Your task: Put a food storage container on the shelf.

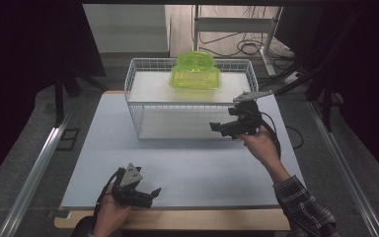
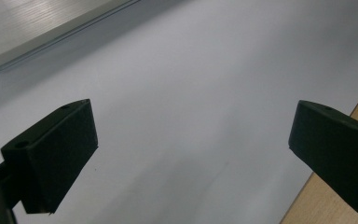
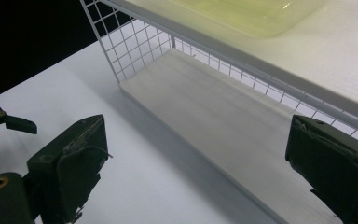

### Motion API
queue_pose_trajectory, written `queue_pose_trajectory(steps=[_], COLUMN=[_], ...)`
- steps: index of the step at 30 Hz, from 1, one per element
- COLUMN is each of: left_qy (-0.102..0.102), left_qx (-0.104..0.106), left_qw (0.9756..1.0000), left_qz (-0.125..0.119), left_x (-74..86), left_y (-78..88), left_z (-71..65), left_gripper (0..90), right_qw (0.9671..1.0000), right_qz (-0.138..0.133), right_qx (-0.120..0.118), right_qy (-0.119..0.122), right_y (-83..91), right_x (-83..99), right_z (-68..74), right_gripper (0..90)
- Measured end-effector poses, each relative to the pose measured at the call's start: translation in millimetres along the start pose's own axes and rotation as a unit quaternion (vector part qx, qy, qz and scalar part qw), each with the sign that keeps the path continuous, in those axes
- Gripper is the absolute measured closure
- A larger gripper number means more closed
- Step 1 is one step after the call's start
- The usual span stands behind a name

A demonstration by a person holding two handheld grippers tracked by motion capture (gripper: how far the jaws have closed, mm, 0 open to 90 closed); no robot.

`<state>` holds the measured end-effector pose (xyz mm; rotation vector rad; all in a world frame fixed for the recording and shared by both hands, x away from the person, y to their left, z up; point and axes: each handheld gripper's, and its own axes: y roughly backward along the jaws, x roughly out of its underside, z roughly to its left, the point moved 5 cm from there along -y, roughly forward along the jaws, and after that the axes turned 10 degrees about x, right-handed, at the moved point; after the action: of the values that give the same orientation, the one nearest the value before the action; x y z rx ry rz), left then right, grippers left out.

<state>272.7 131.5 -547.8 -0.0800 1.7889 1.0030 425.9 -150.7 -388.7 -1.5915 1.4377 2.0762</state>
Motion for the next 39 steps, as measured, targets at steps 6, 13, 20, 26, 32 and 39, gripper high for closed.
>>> queue_pose_trajectory(steps=[6,13,20,26,32,39], left_qy=[0.004,0.009,0.007,-0.006,-0.011,-0.011], left_qx=[-0.001,-0.002,-0.006,-0.014,-0.014,-0.014], left_qw=[1.0,0.9999,0.9999,0.9999,0.9998,0.9998], left_qz=[-0.005,-0.012,-0.013,-0.004,0.0,0.003], left_x=[-0.5,-1.2,-1.3,-0.4,-0.3,0.1], left_y=[0.9,1.5,1.8,0.8,-0.2,-0.7], left_z=[0.3,0.6,1.1,1.2,0.4,0.2], left_gripper=[1.6,1.5,1.6,2.1,2.2,2.2], right_qw=[1.0,1.0,0.9999,0.9999,0.9998,0.9998], right_qz=[0.002,0.003,0.005,0.009,0.009,0.007], right_qx=[0.0,-0.008,-0.006,0.0,0.004,0.007], right_qy=[0.003,0.003,0.01,0.013,0.019,0.019], right_y=[-0.1,1.4,-0.5,-3.1,-4.4,-5.4], right_x=[6.8,14.3,23.8,33.4,43.4,56.2], right_z=[2.3,7.9,9.5,8.6,10.9,13.6], right_gripper=[5.3,4.7,4.5,4.5,4.5,4.5])
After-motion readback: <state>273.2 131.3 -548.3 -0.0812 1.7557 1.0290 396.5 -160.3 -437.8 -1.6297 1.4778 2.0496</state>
